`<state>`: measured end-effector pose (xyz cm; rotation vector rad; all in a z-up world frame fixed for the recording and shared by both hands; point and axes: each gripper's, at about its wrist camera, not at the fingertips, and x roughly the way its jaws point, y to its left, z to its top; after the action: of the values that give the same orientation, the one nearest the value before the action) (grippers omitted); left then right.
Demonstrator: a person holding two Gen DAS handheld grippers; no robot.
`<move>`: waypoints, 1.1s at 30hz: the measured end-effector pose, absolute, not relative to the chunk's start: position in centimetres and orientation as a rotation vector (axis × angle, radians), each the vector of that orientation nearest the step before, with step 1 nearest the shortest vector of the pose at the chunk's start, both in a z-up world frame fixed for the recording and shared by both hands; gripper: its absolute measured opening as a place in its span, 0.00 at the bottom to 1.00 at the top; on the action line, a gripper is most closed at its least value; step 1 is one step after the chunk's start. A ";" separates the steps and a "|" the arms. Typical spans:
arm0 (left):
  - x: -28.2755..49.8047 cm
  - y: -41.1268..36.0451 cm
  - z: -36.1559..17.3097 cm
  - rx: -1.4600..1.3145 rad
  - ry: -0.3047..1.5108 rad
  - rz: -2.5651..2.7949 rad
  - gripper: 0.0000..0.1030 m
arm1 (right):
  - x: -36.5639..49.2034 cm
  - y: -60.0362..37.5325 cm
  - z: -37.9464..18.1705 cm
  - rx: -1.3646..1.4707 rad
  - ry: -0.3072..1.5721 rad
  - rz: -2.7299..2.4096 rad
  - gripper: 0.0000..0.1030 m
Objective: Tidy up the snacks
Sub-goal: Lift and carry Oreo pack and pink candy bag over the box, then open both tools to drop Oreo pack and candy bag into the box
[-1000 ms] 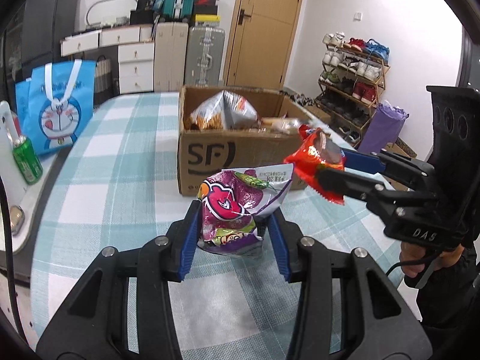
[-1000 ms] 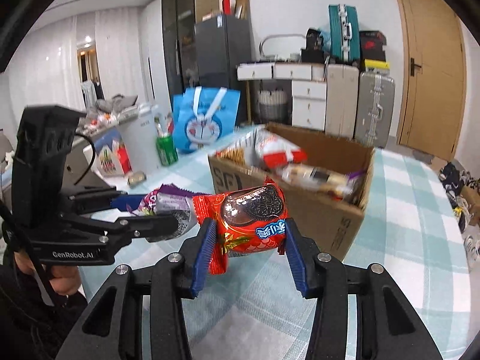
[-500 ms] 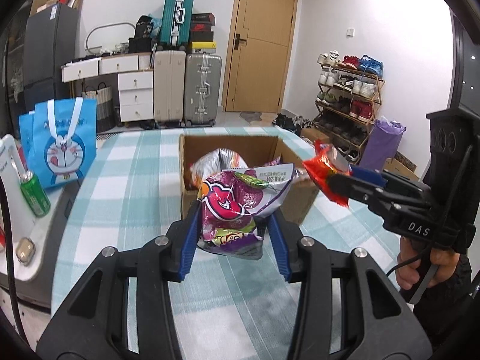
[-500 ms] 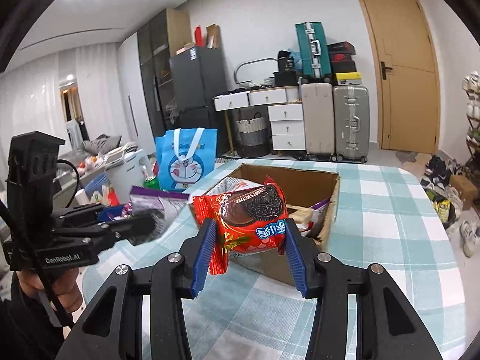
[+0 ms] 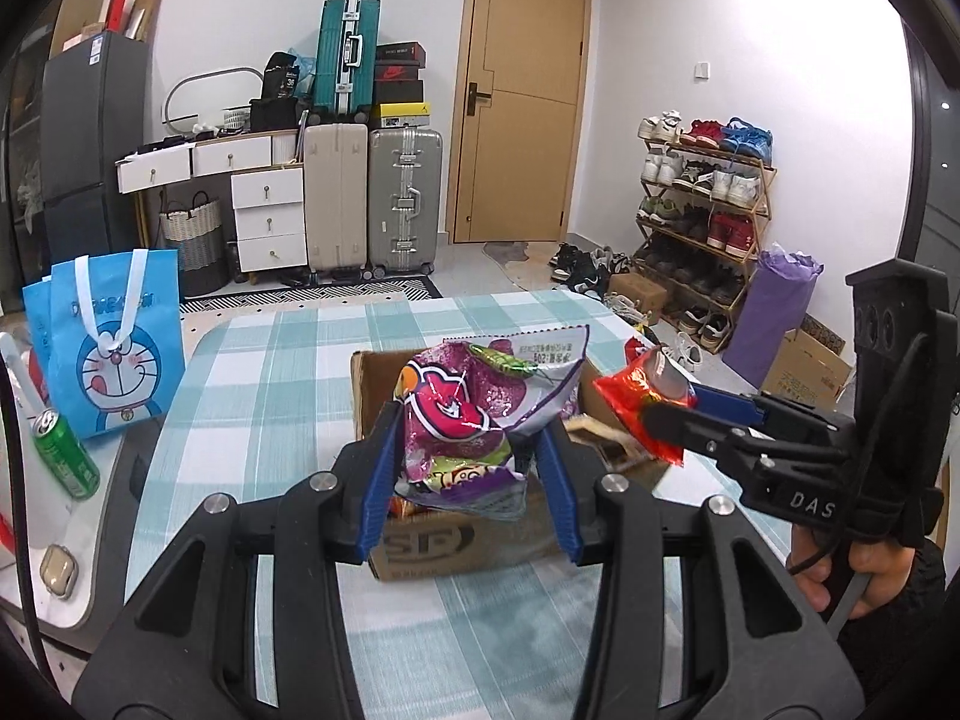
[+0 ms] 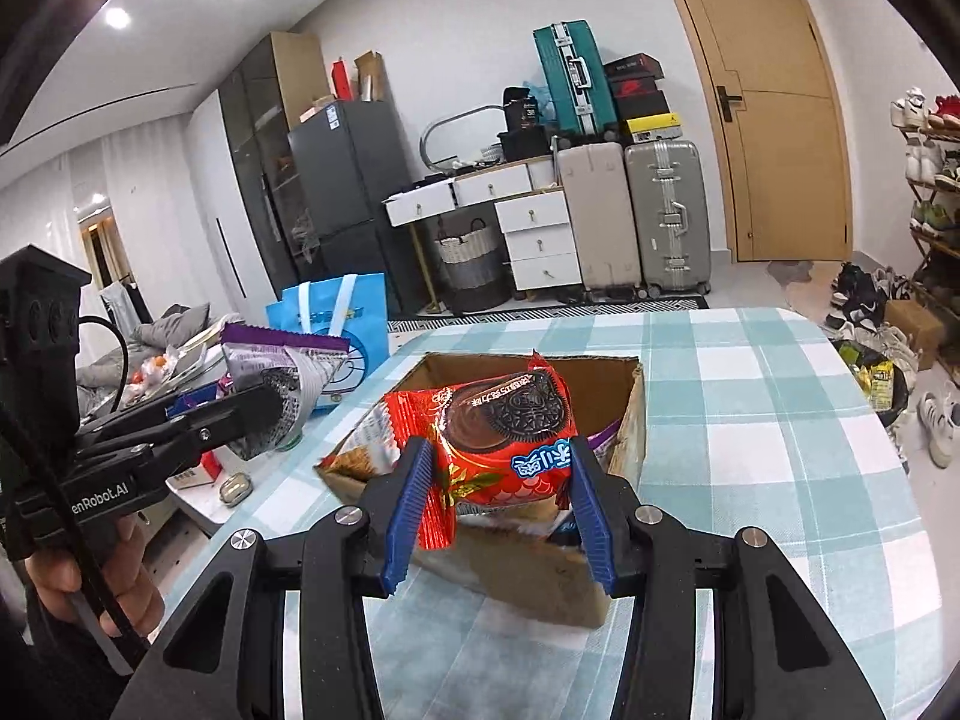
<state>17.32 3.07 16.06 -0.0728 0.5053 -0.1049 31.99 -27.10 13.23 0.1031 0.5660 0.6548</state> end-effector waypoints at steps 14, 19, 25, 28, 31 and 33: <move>23.2 2.7 14.0 -0.062 0.568 -0.077 0.39 | 35.6 -25.3 11.6 0.108 0.627 0.657 0.45; 24.8 3.5 13.1 -0.079 0.587 -0.074 0.39 | 36.8 -25.1 11.1 0.111 0.655 0.658 0.45; 26.9 4.2 13.1 -0.089 0.599 -0.069 0.39 | 38.0 -24.6 11.1 0.112 0.667 0.670 0.45; 27.9 4.3 13.1 -0.087 0.613 -0.074 0.40 | 38.6 -24.3 11.3 0.114 0.675 0.679 0.45; 28.5 4.2 12.7 -0.074 0.625 -0.084 0.40 | 38.8 -24.1 11.3 0.101 0.683 0.682 0.45; 28.7 3.9 12.6 -0.055 0.625 -0.076 0.49 | 38.6 -24.1 11.3 0.083 0.684 0.678 0.47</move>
<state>28.69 3.88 12.64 -0.0552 0.6250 -0.0762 38.55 -24.14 11.26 0.0827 0.6842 0.6785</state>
